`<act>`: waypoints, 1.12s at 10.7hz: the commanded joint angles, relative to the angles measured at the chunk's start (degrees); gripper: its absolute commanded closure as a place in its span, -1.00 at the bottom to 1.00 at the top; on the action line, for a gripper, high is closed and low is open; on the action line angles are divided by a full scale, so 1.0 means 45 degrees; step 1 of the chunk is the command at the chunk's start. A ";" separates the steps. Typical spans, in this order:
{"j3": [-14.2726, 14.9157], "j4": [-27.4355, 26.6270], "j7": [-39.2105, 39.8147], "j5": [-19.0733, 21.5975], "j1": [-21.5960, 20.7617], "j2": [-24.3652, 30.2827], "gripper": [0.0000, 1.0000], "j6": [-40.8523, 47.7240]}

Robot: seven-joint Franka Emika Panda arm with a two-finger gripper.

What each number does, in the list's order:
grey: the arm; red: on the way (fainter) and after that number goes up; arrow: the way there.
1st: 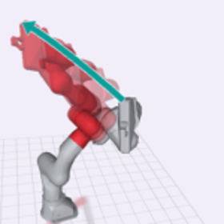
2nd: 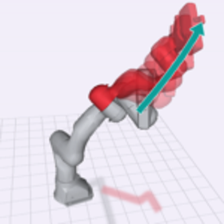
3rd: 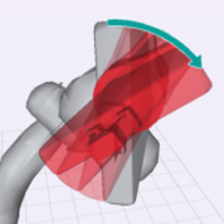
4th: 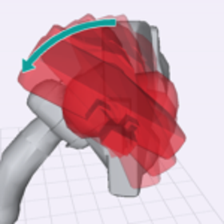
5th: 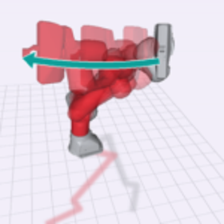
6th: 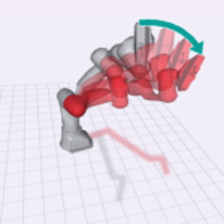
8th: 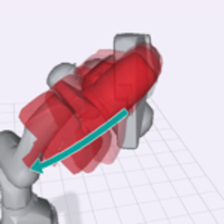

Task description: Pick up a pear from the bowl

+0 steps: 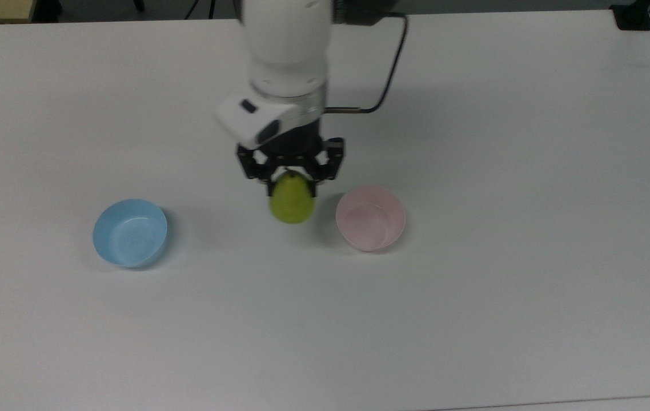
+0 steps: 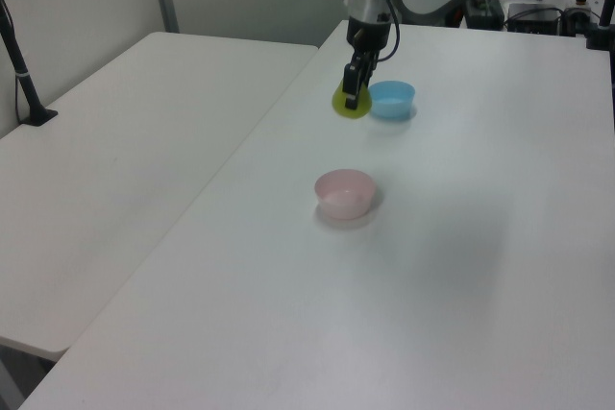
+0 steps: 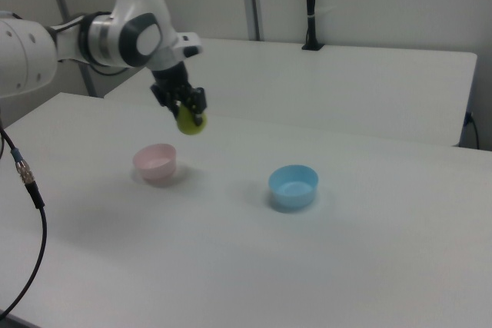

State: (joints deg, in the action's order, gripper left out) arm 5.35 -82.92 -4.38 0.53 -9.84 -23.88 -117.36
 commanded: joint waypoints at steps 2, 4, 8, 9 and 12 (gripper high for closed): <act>-0.0018 -0.0401 0.1128 -0.0118 0.1501 0.0053 0.17 -0.0033; -0.0018 -0.0402 0.1246 -0.0157 0.1599 -0.0764 0.16 -0.0092; -0.0018 -0.0460 0.1286 -0.0586 0.1658 -0.1627 -0.06 -0.0151; -0.0018 -0.0654 0.1286 -0.0664 0.1639 -0.1628 -0.18 -0.0190; -0.0018 -0.0656 0.1228 -0.0704 0.1600 -0.1570 -1.00 -0.0112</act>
State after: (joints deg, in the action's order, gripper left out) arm 5.23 -84.69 0.63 -1.85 -2.36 -32.38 -117.66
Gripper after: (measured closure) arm 0.304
